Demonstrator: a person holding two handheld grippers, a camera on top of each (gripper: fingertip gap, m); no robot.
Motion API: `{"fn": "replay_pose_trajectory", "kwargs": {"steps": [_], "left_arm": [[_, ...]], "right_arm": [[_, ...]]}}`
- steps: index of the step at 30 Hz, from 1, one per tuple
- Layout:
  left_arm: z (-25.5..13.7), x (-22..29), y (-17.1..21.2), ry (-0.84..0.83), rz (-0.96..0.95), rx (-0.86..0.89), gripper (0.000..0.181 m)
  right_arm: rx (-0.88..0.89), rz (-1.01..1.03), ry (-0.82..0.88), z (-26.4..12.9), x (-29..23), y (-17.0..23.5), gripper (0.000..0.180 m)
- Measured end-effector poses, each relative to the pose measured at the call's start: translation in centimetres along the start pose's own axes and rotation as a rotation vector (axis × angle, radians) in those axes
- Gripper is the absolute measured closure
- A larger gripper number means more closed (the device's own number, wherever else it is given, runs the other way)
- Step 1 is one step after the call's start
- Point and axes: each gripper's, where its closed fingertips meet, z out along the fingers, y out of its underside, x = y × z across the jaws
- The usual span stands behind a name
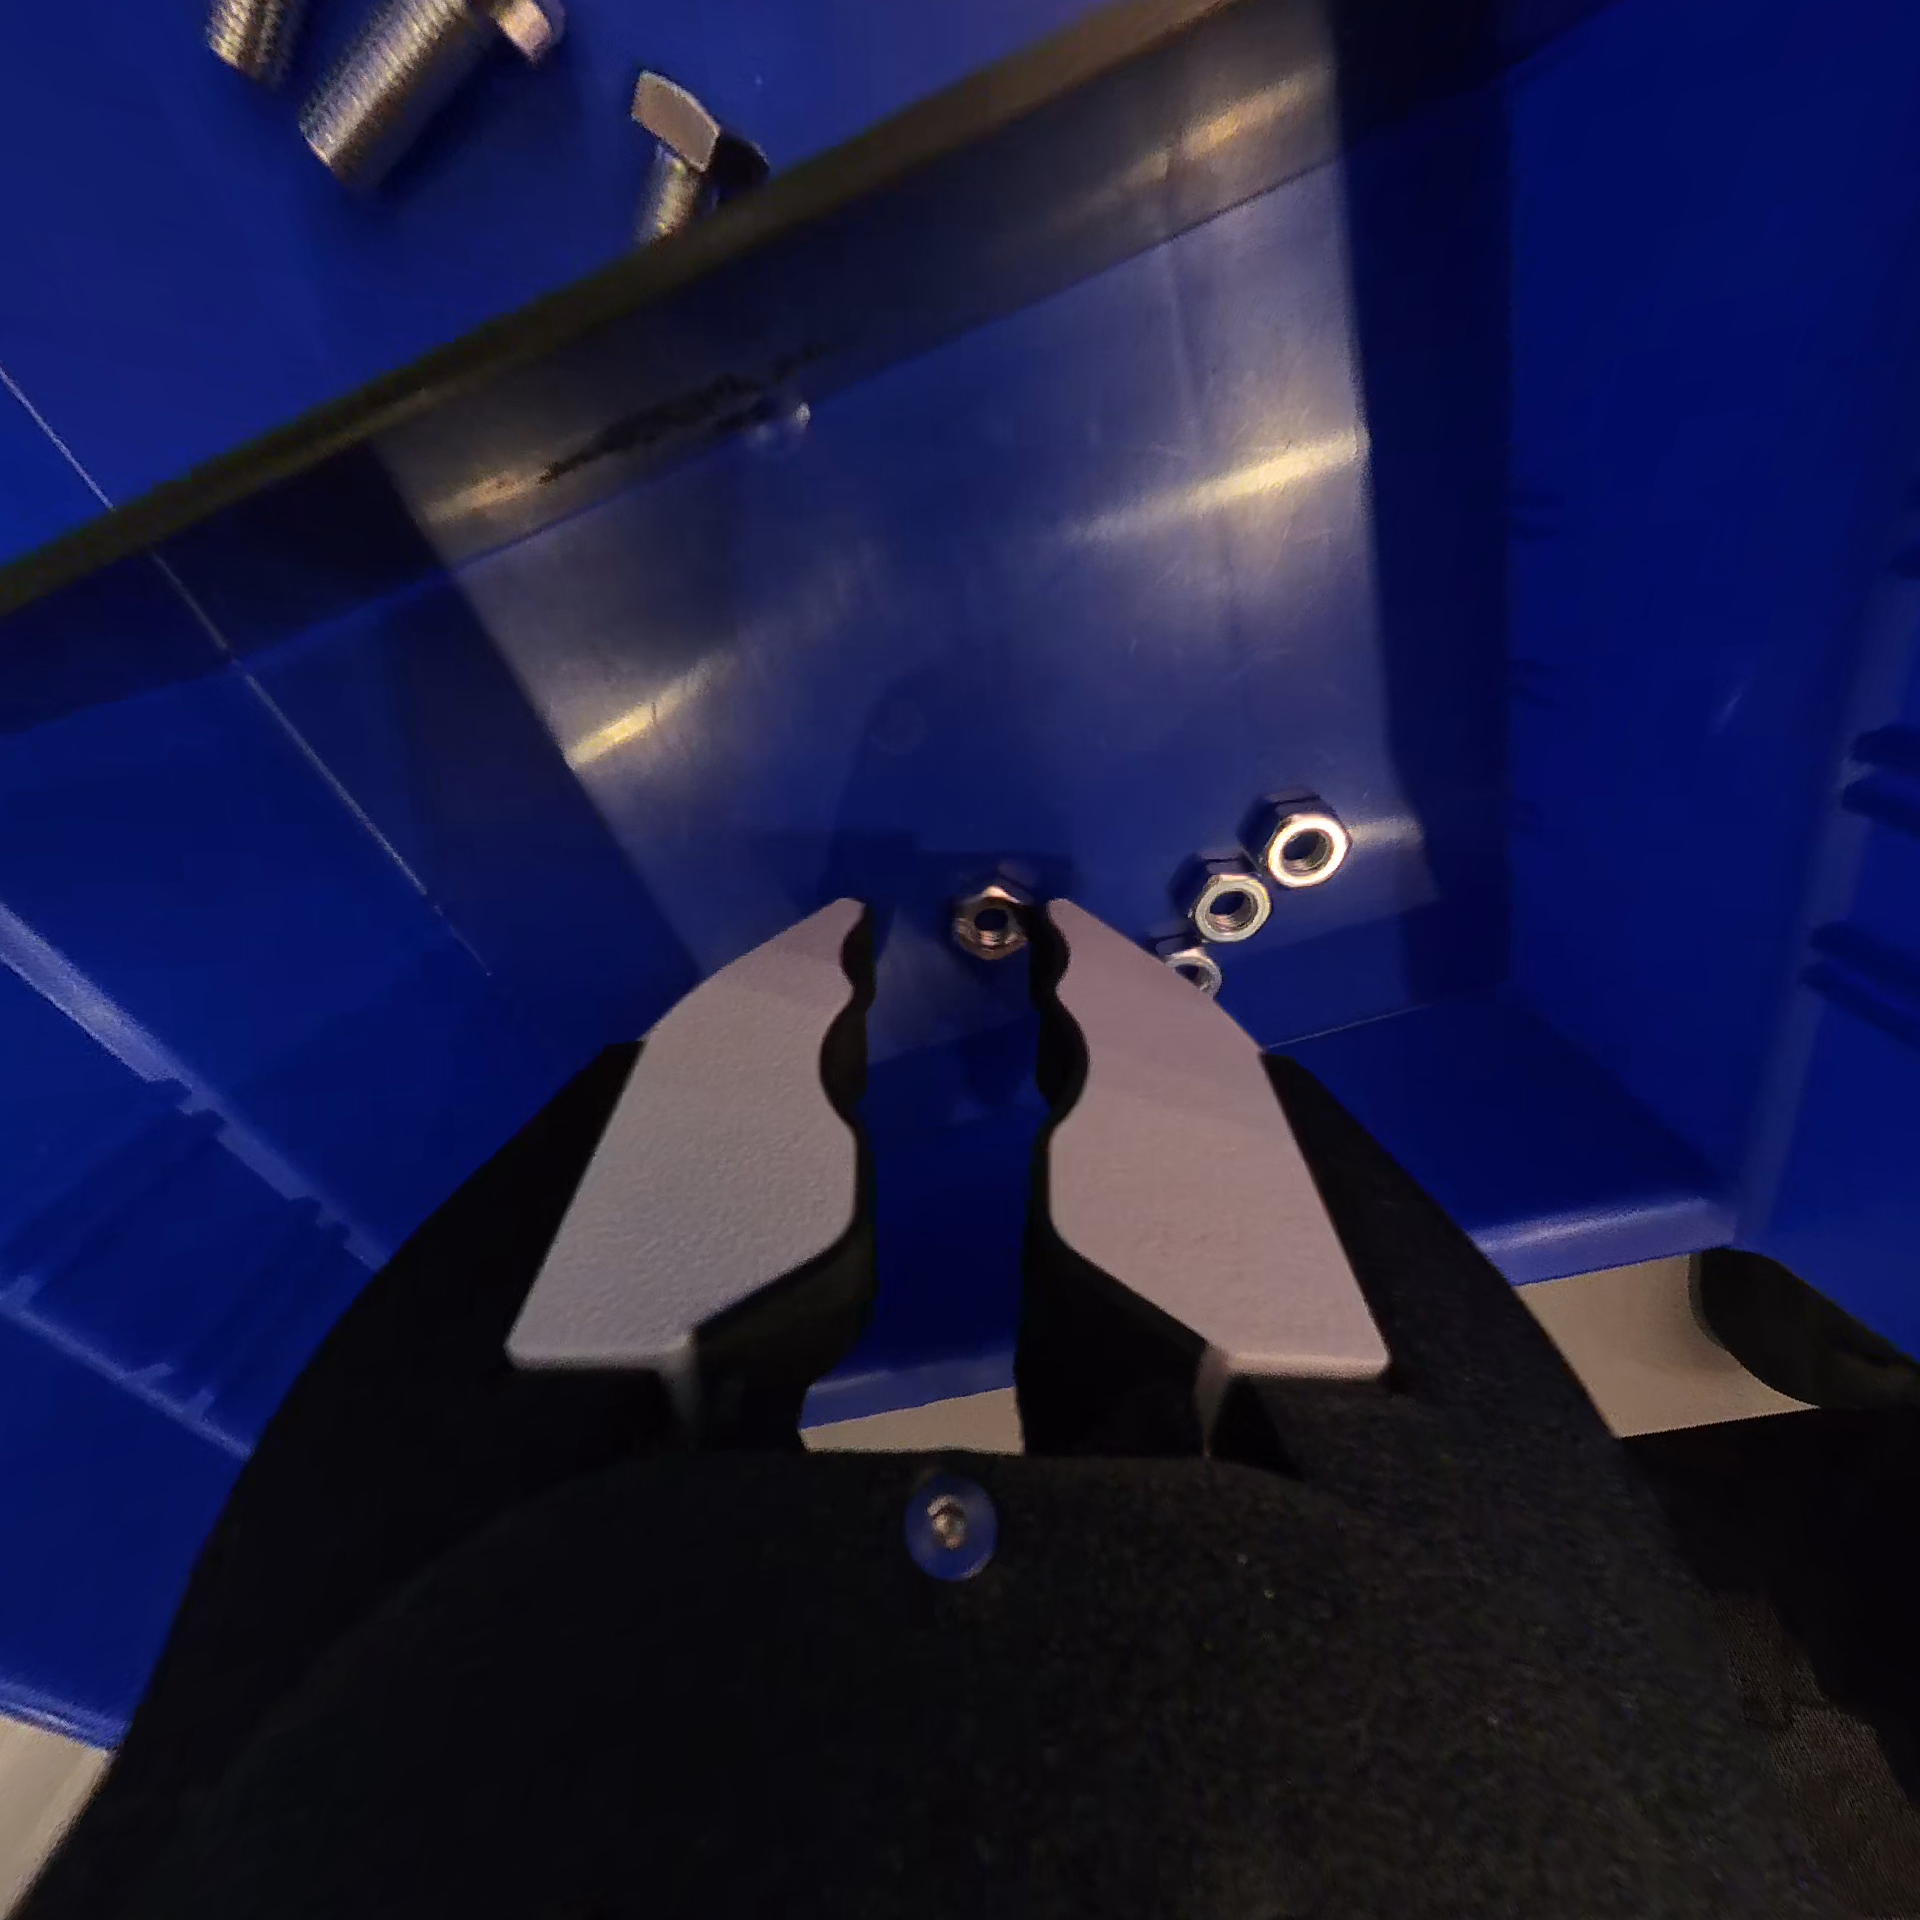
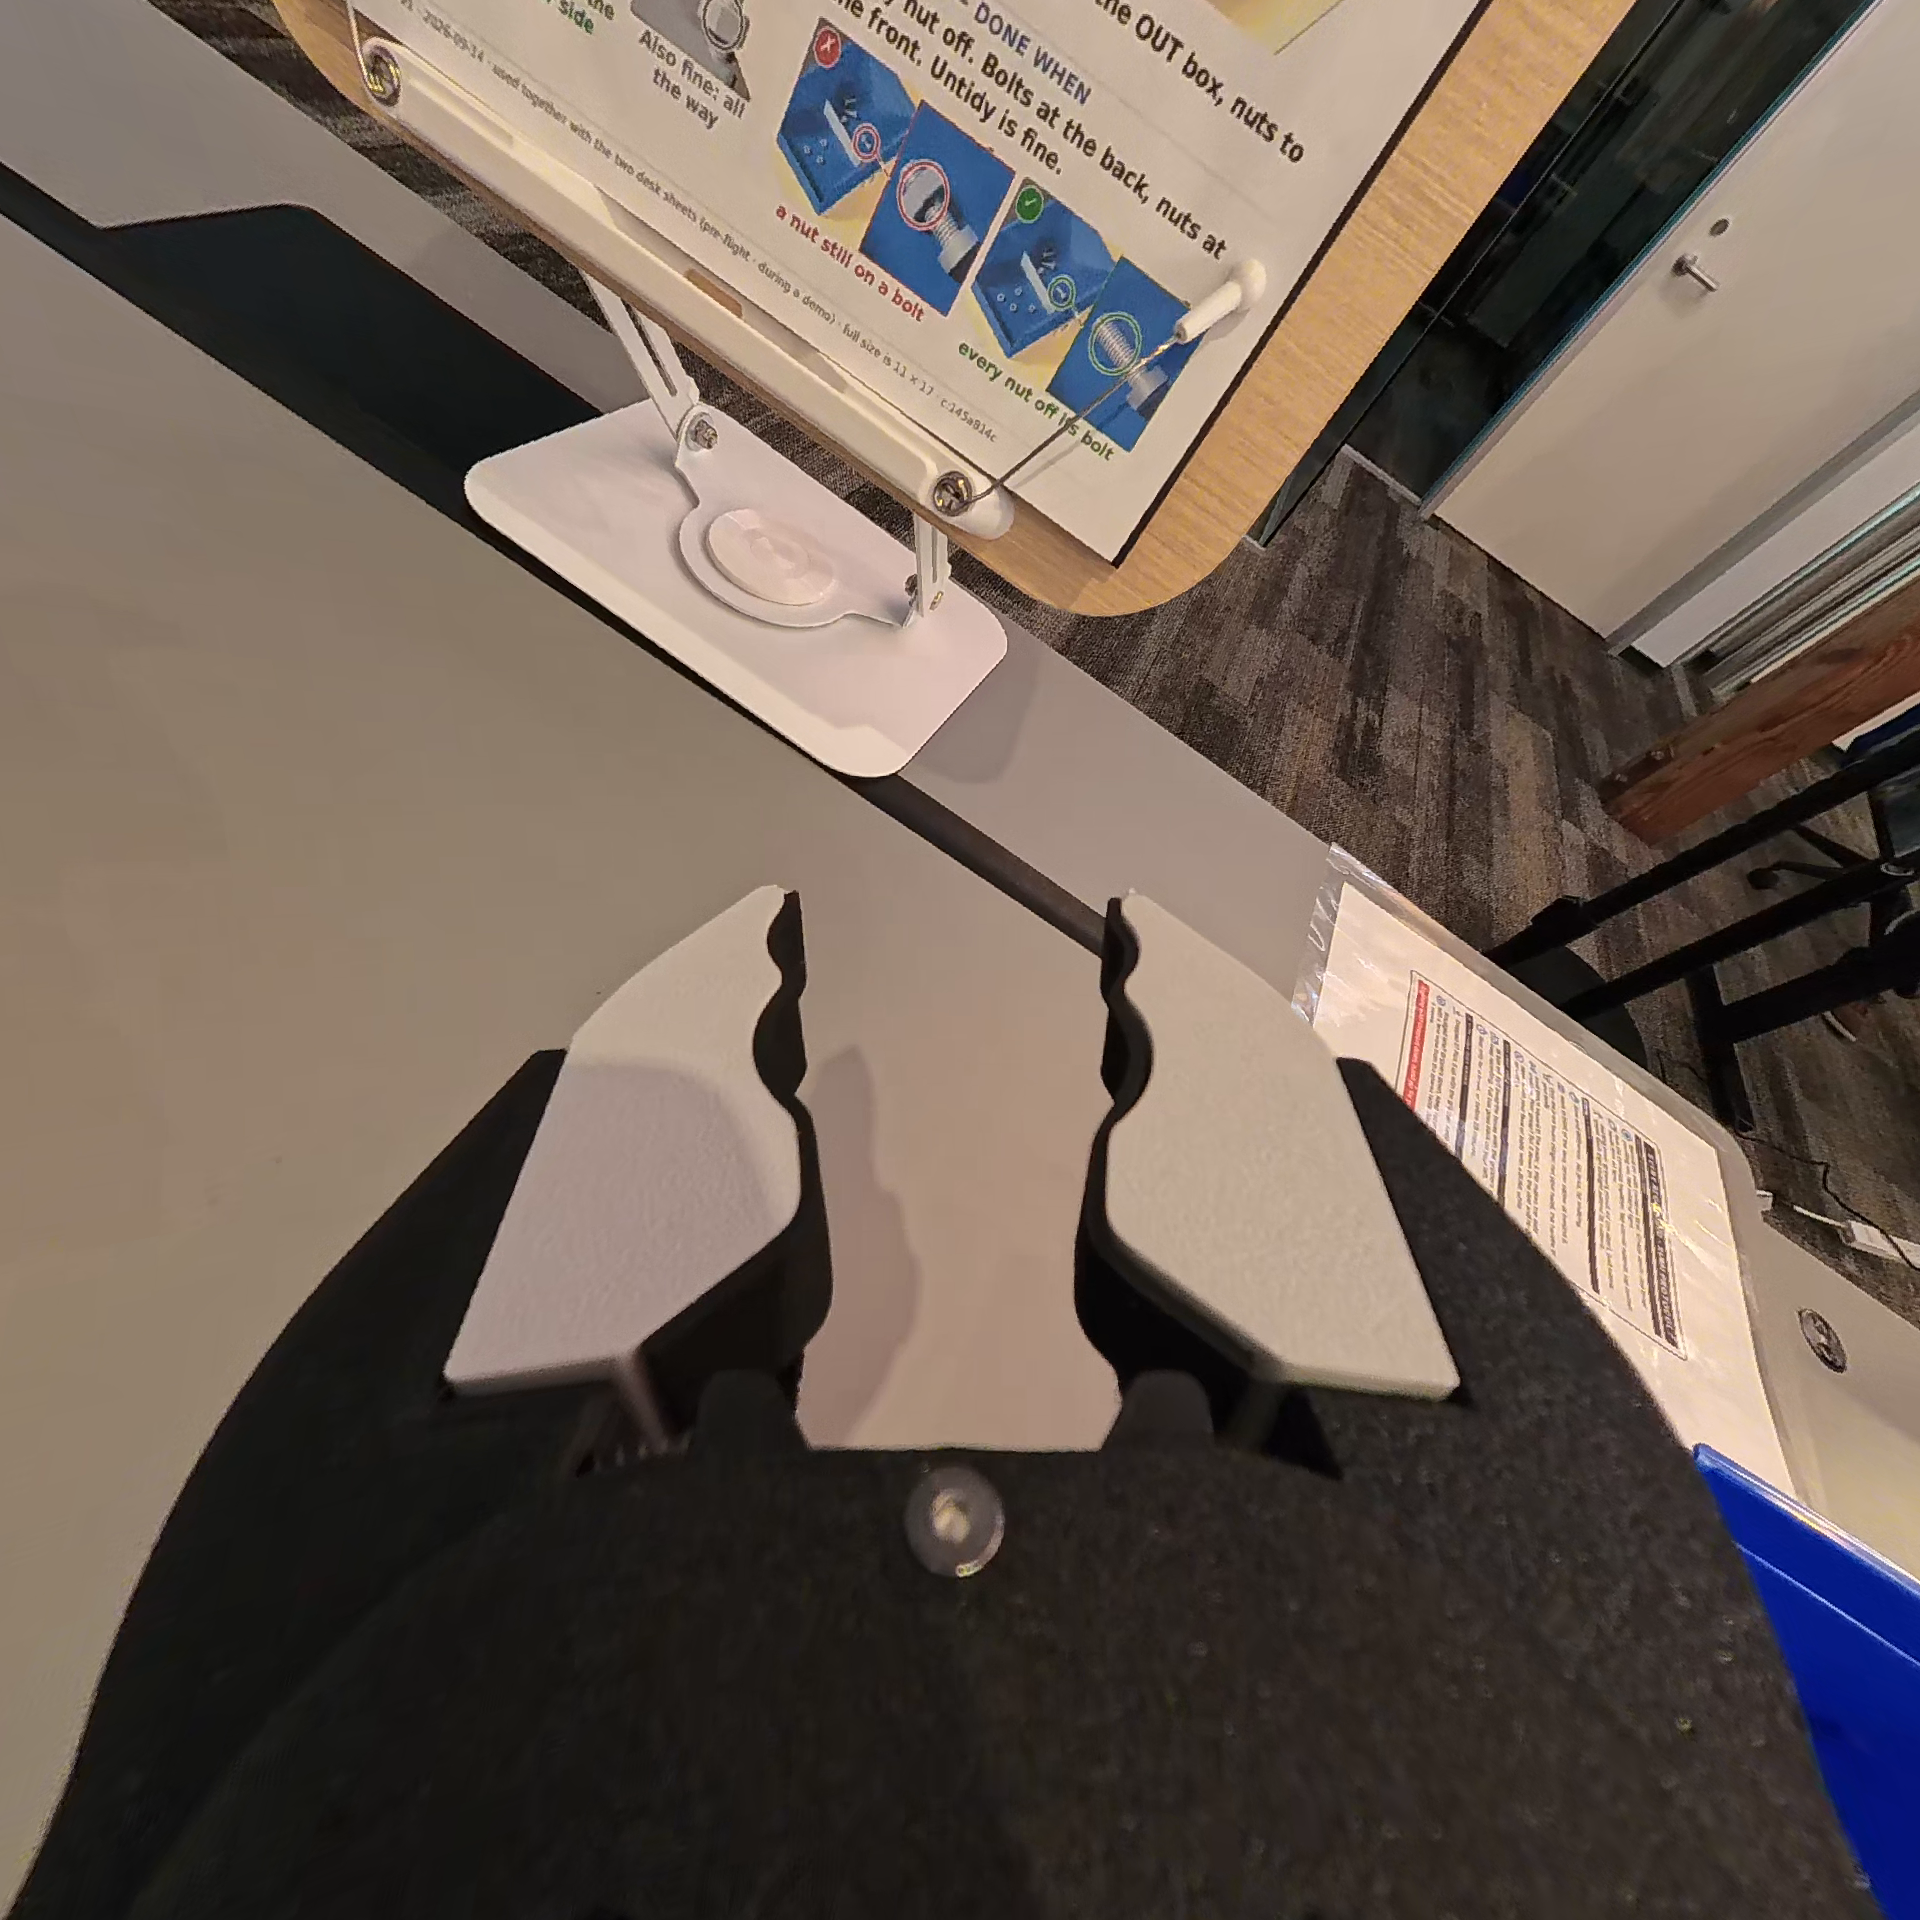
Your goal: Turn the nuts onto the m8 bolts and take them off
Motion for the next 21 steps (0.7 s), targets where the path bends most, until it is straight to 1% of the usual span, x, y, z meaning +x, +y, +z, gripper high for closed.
{"fn": "replay_pose_trajectory", "kwargs": {"steps": [3,5,17,21], "left_arm": [[0.0,0.0,0.0,0.002,-0.001,0.010,0.157],[0.0,-0.1,0.1,0.004,-0.001,0.012,0.166],[0.0,-0.2,0.0,-0.003,0.022,0.036,0.166],[-1.2,-0.4,-0.4,0.002,0.017,0.070,0.166]], "right_arm": [[0.002,-0.003,0.001,0.0,0.0,-0.1,0.125],[0.004,-0.005,0.002,0.0,0.0,-0.1,0.125],[0.006,-0.007,-0.001,-0.1,0.0,-0.1,0.124],[0.008,-0.006,0.004,-0.2,0.2,-0.2,0.124]]}}
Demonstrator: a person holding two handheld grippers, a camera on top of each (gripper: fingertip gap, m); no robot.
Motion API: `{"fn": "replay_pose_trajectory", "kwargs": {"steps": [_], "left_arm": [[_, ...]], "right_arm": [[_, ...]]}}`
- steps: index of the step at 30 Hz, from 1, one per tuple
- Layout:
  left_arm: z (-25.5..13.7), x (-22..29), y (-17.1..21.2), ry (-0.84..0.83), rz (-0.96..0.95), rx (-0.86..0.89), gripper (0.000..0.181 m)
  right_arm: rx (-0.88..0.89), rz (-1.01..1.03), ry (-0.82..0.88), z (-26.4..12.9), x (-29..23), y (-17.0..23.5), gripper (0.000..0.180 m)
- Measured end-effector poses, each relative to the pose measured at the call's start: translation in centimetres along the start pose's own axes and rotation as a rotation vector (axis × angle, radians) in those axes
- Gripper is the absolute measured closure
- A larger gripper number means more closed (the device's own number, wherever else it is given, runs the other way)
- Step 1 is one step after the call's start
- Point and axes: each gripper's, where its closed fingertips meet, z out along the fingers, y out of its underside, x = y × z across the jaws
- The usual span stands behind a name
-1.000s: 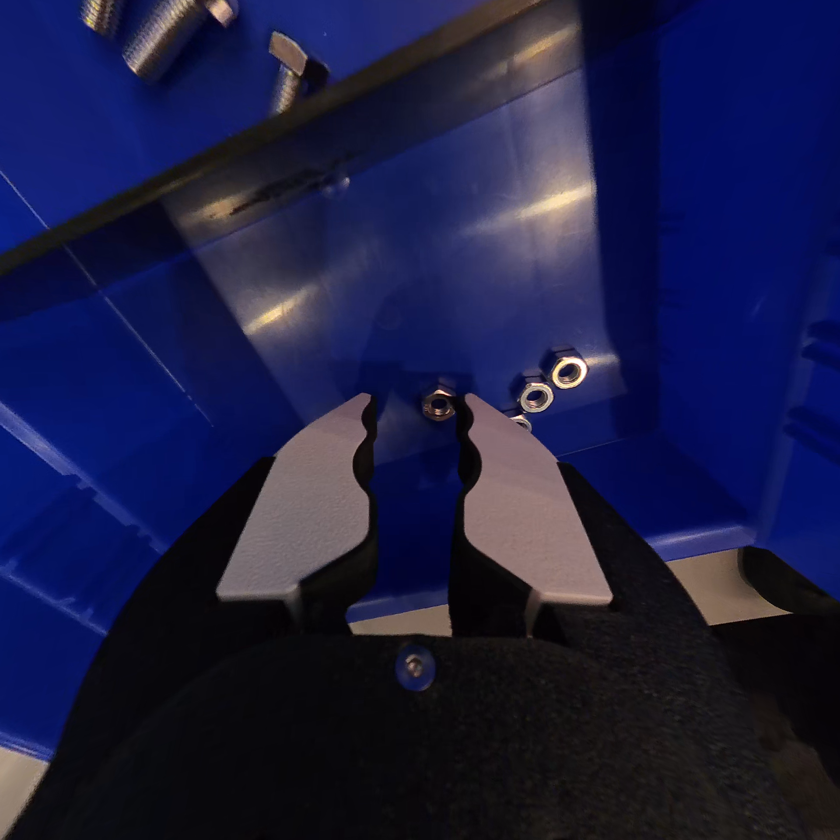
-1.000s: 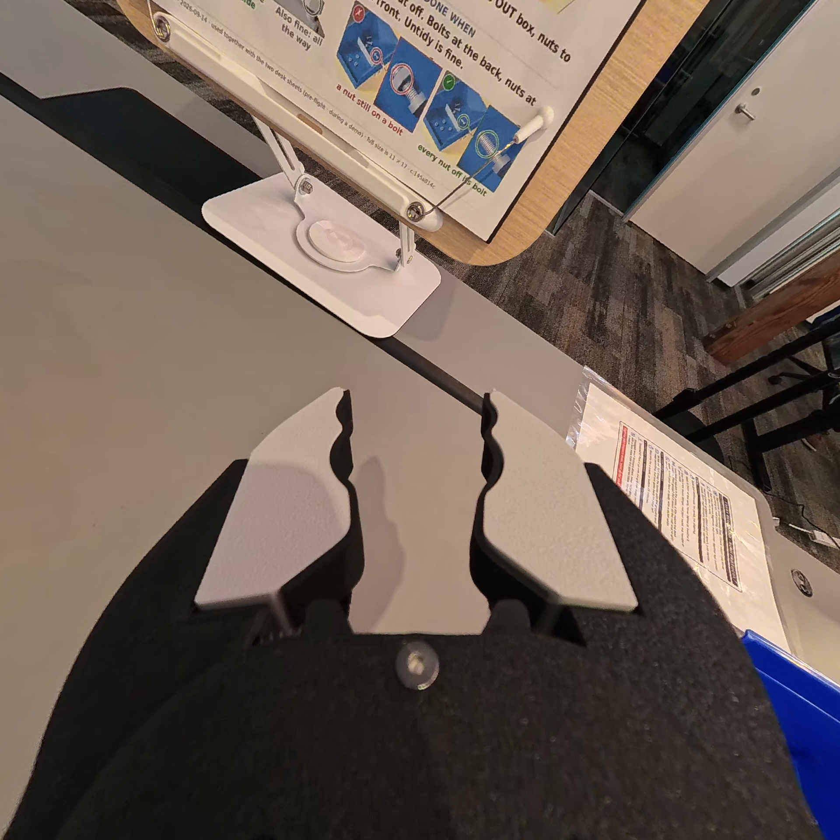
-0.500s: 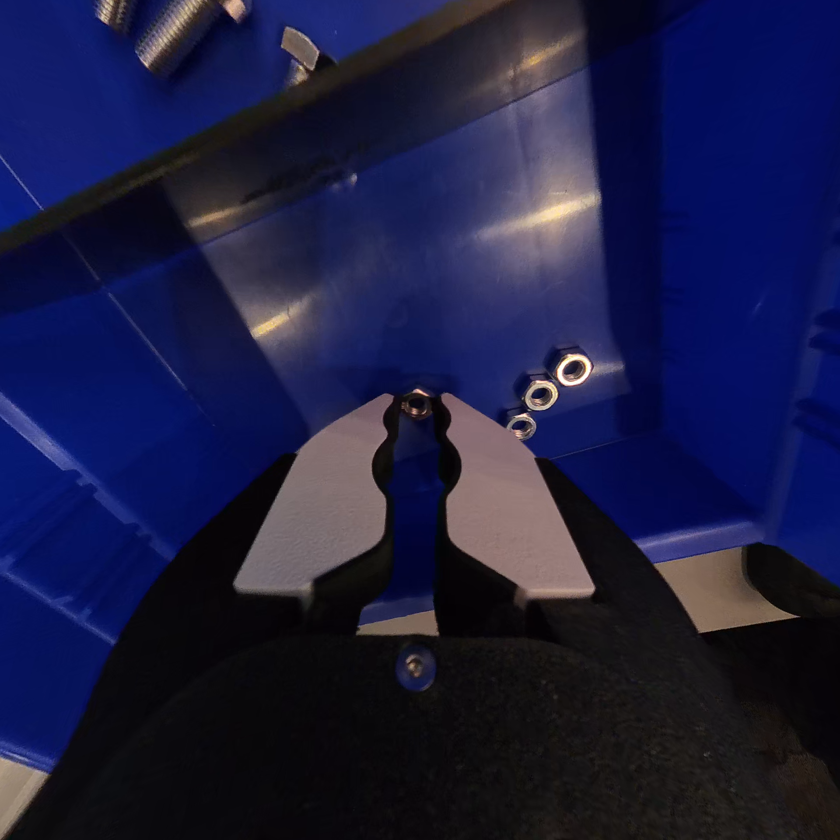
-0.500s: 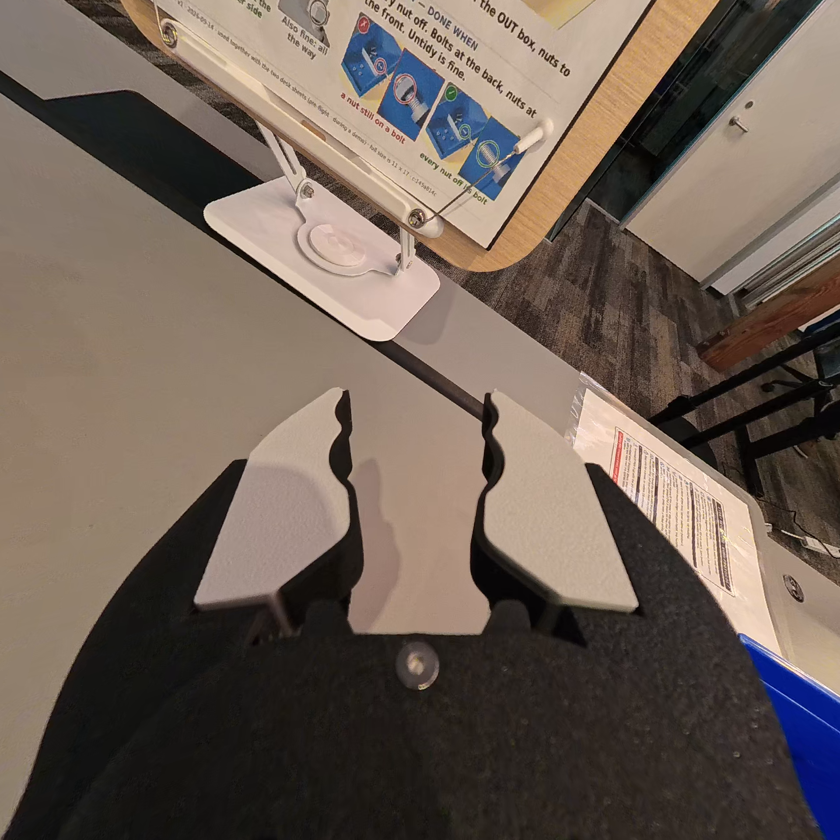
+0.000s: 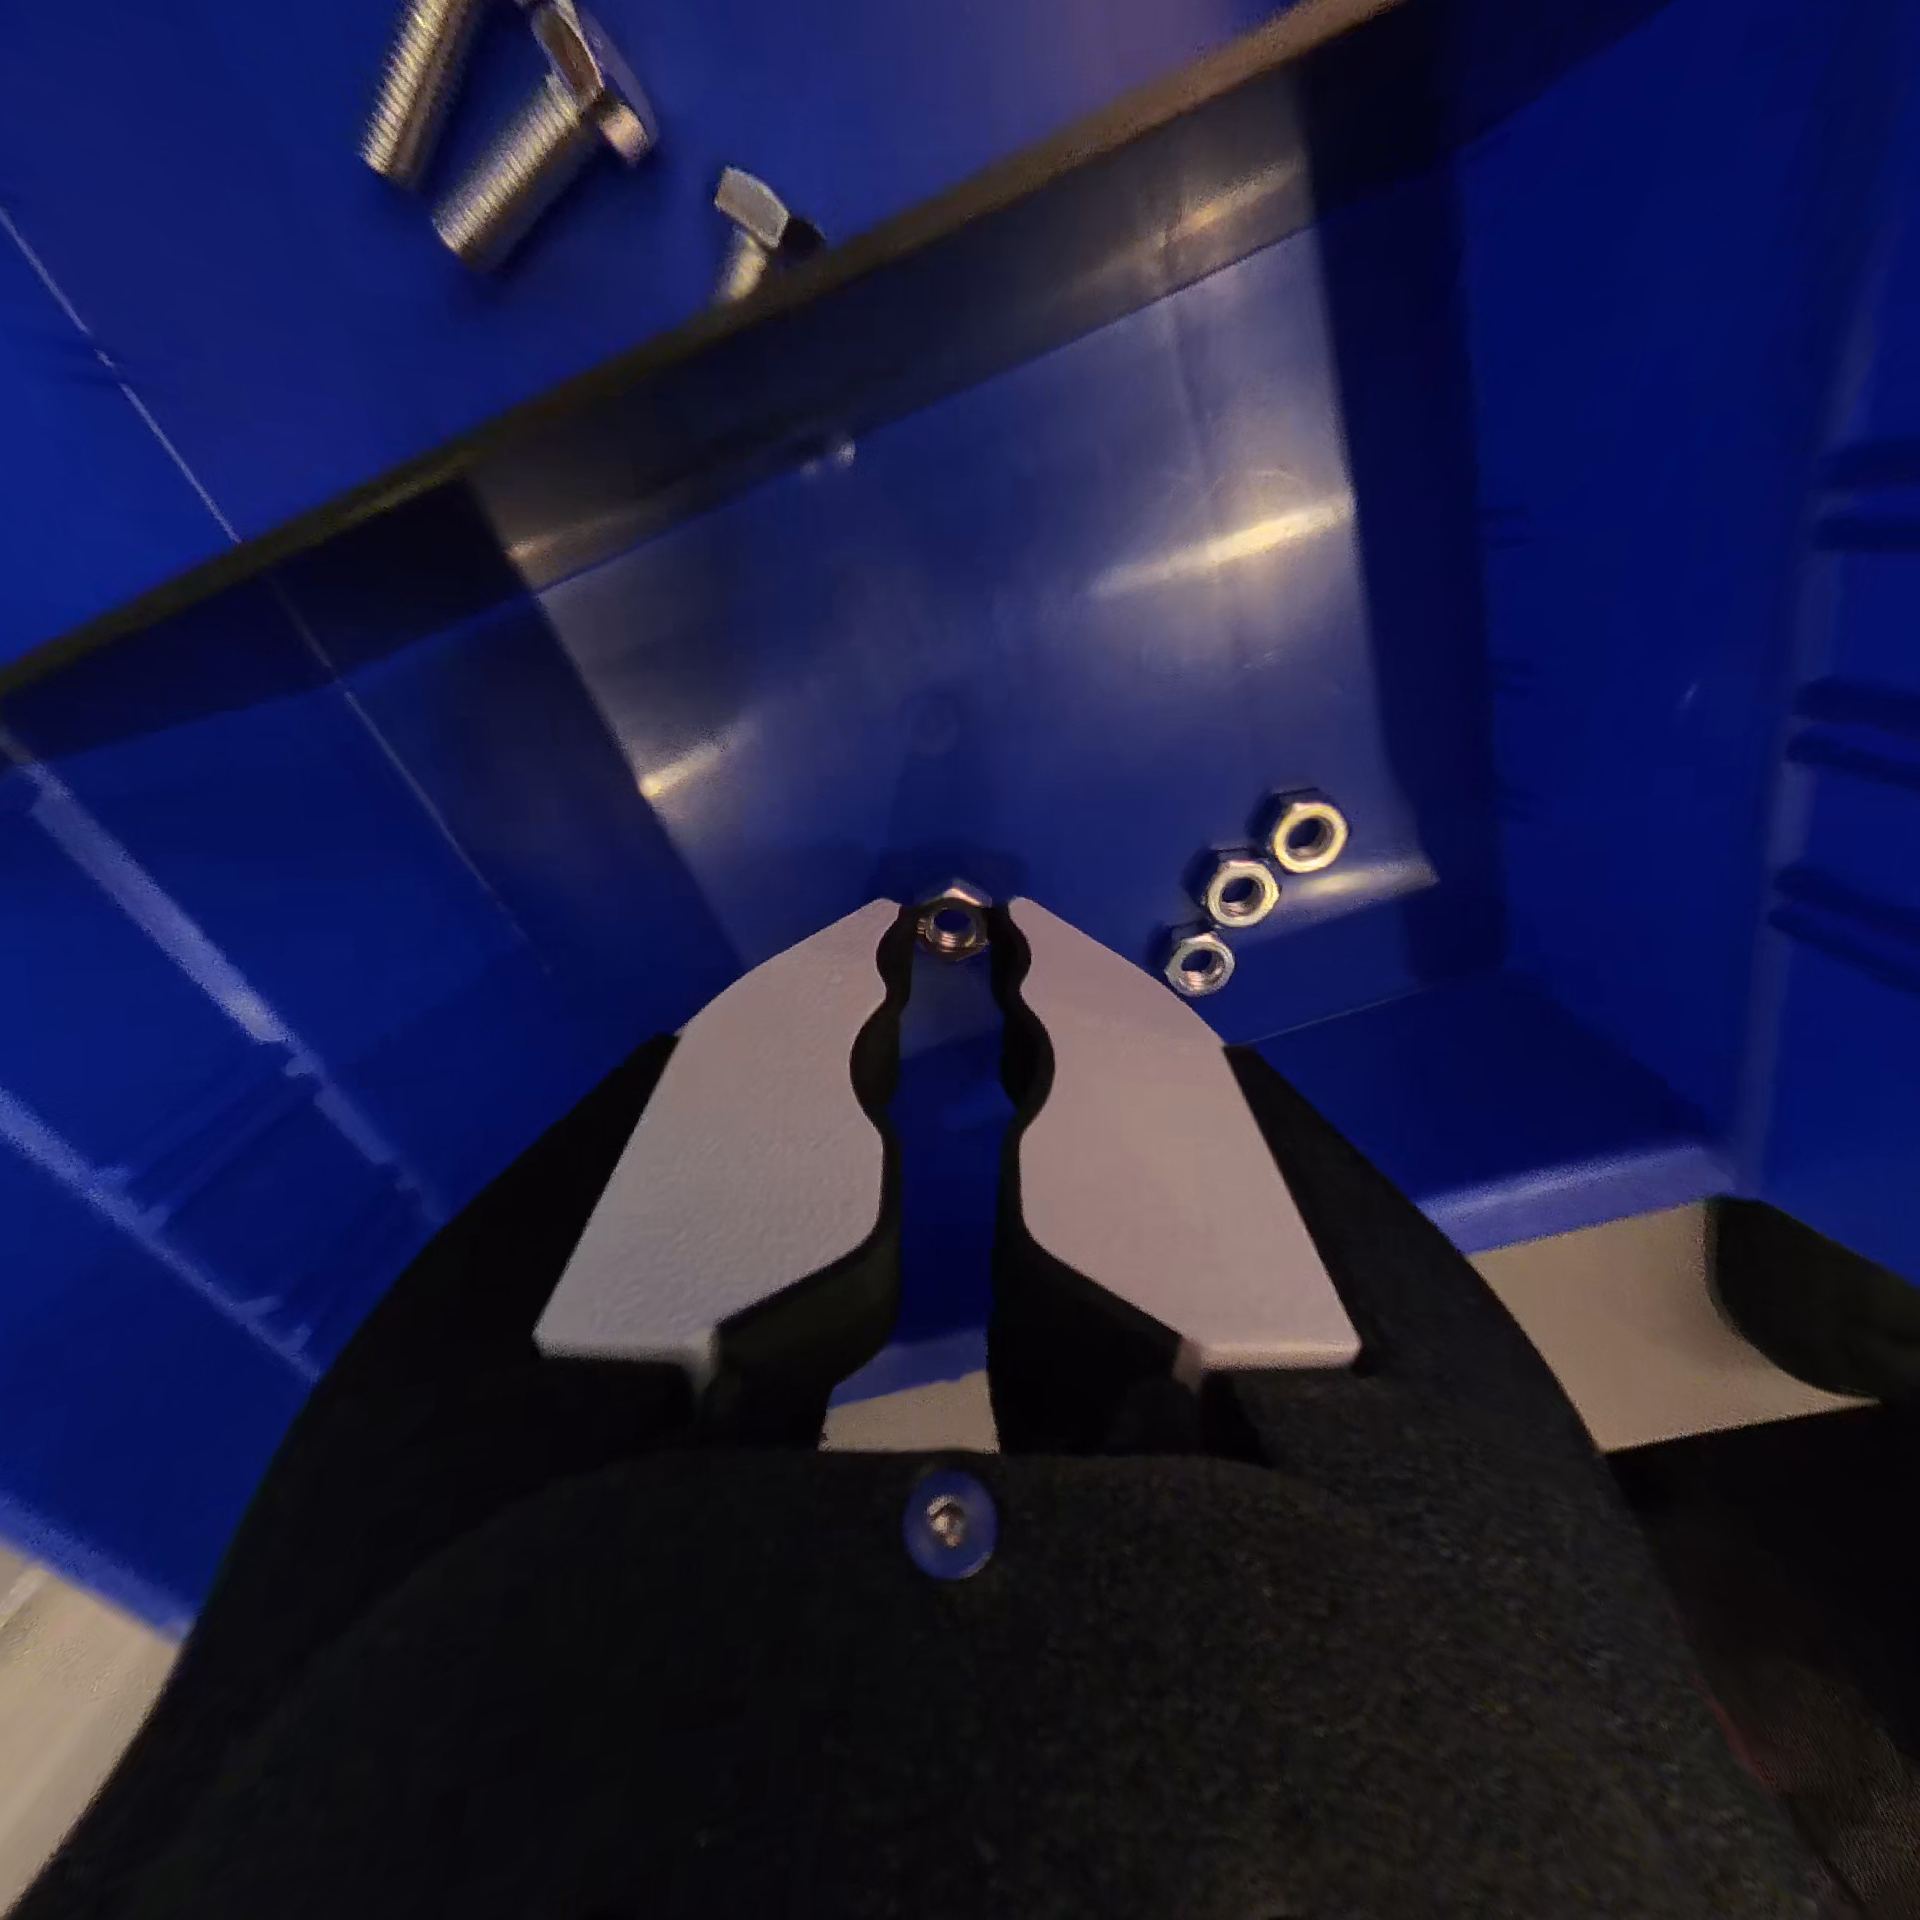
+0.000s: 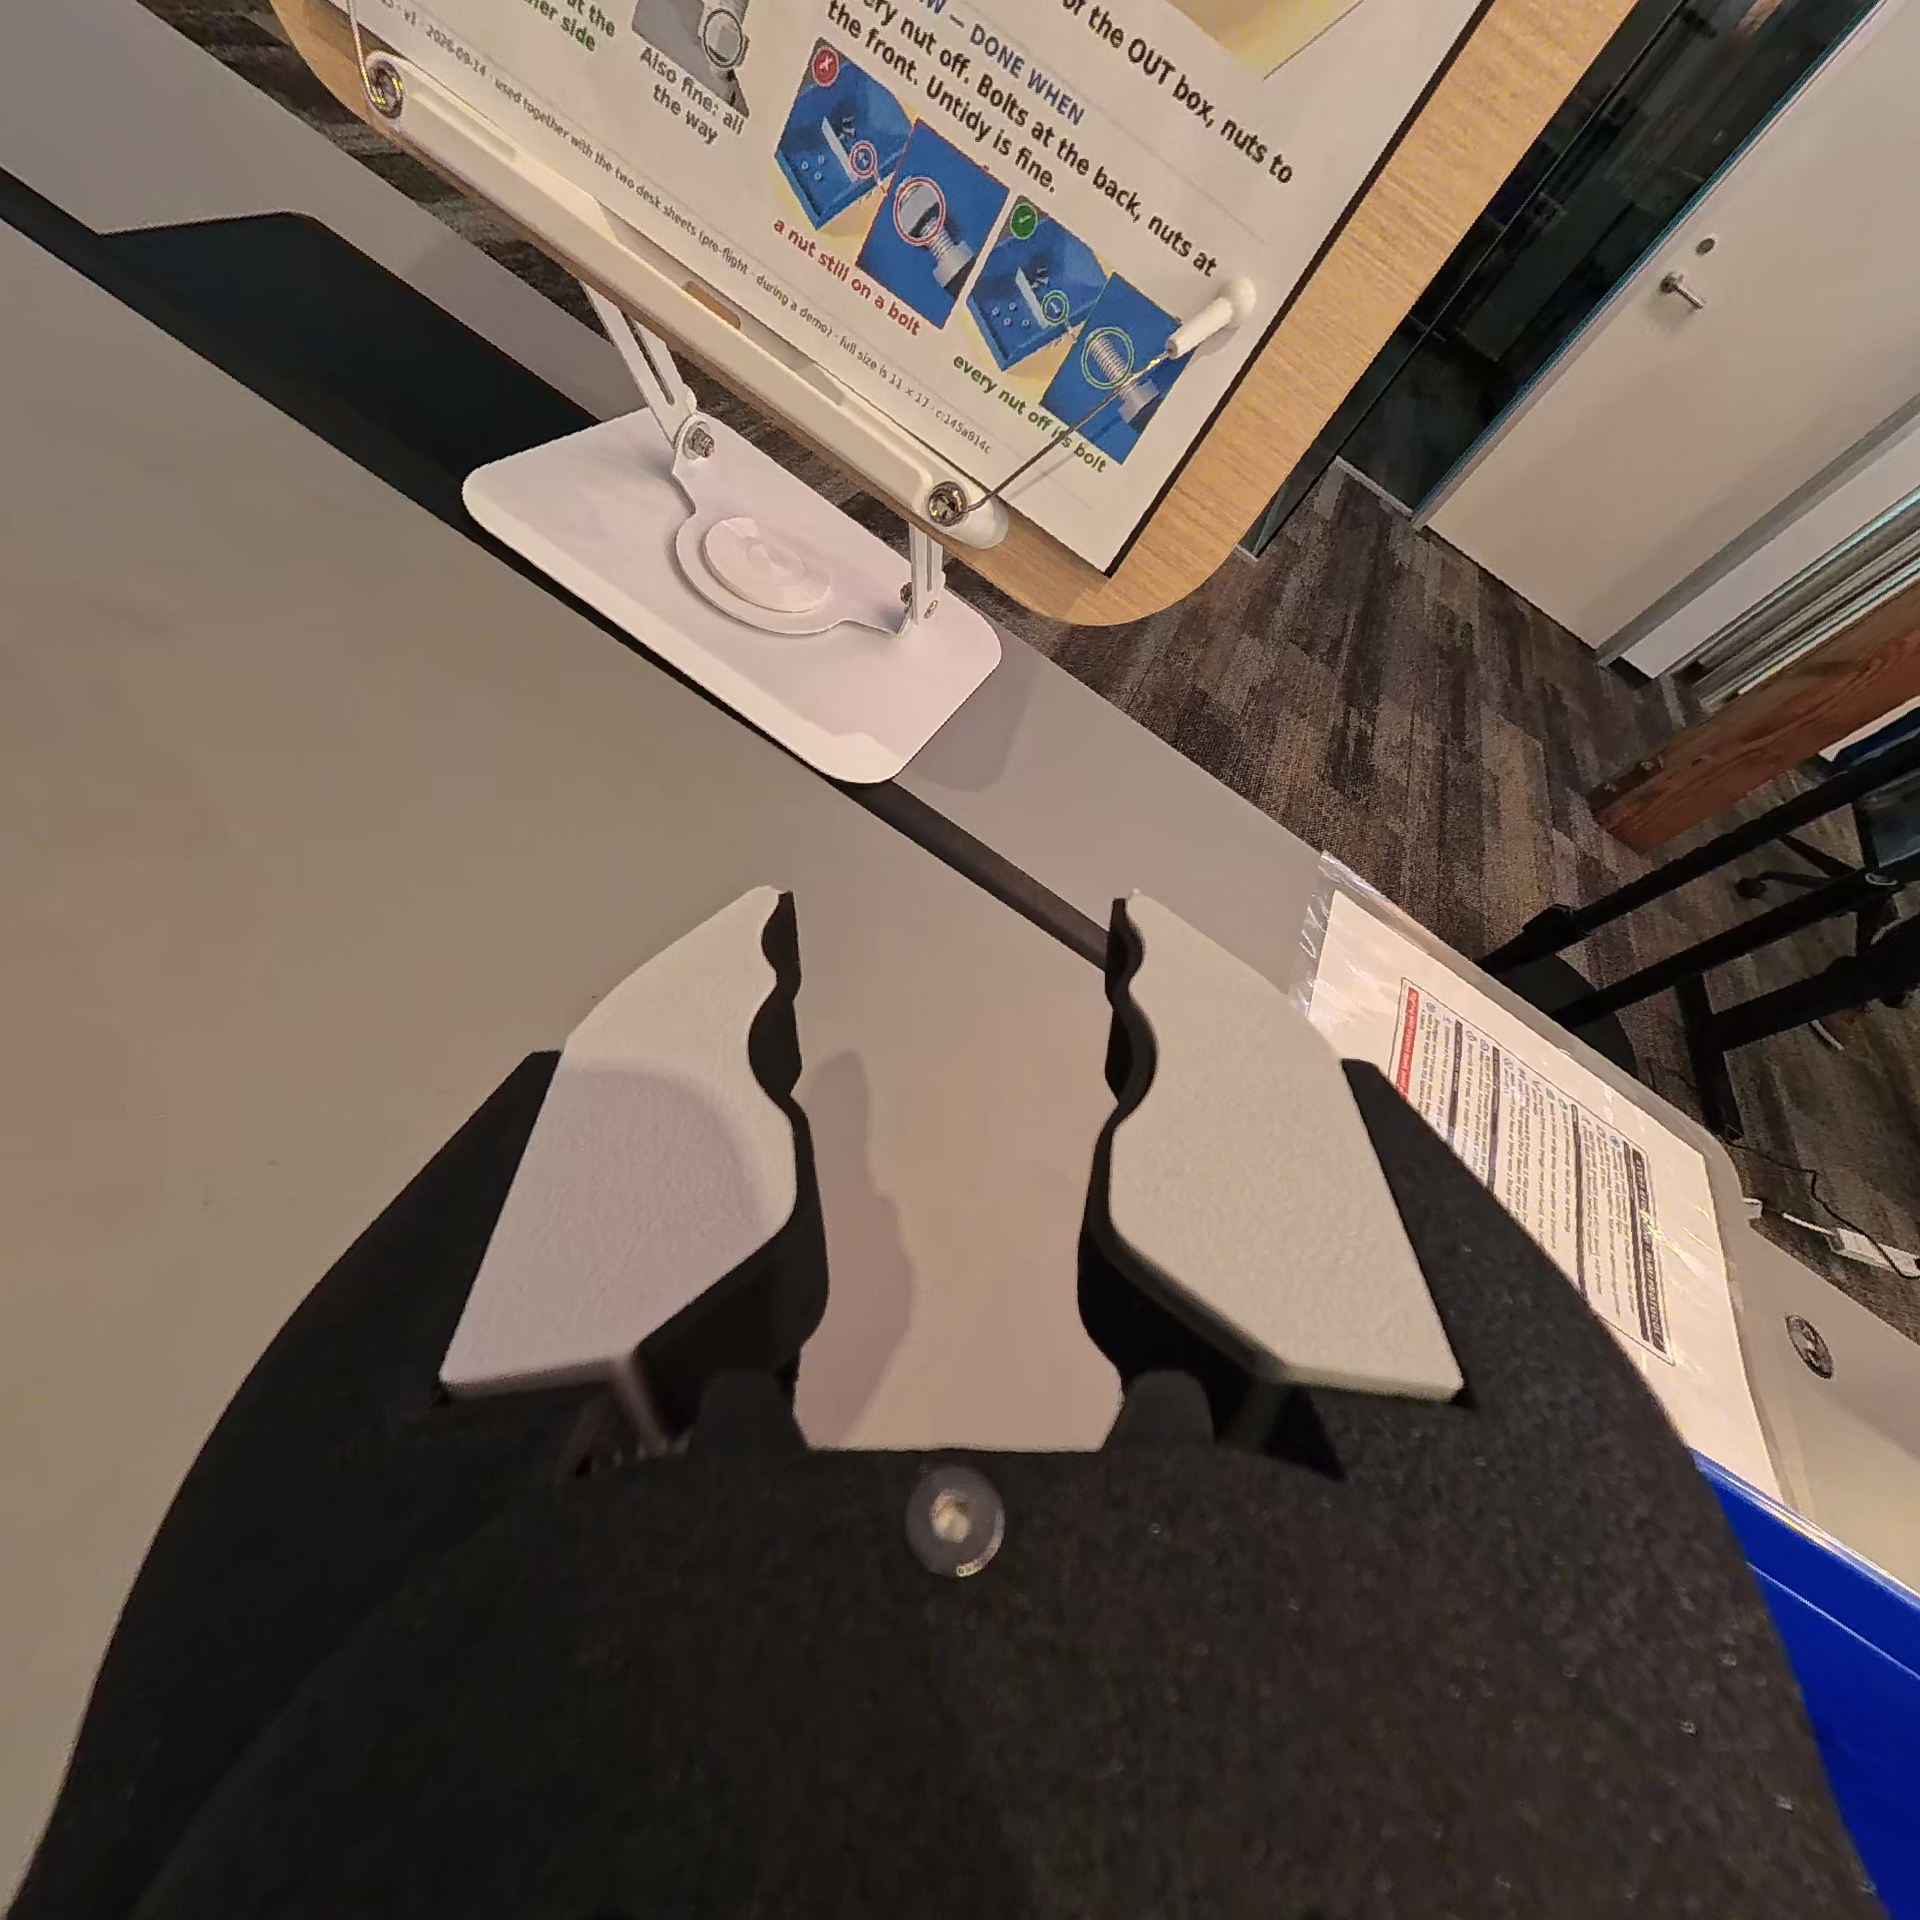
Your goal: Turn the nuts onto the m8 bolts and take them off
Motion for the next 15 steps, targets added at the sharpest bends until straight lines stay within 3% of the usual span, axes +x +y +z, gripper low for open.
{"fn": "replay_pose_trajectory", "kwargs": {"steps": [4,9,12,15], "left_arm": [[-3.6,-0.2,-1.2,-0.014,0.024,0.052,0.166],[-11.2,1.6,-5.1,-0.058,0.118,0.157,0.166],[-15.0,6.6,-9.1,0.005,0.219,0.247,0.166],[-15.9,14.3,-13.1,0.100,0.387,0.298,0.166]], "right_arm": [[0.003,0.006,0.003,-0.1,0.3,-0.1,0.124],[0.004,0.004,0.008,-0.2,0.4,-0.1,0.124],[0.006,0.004,0.011,-0.4,0.5,-0.2,0.124],[0.006,0.004,0.016,-0.7,0.8,-0.2,0.124]]}}
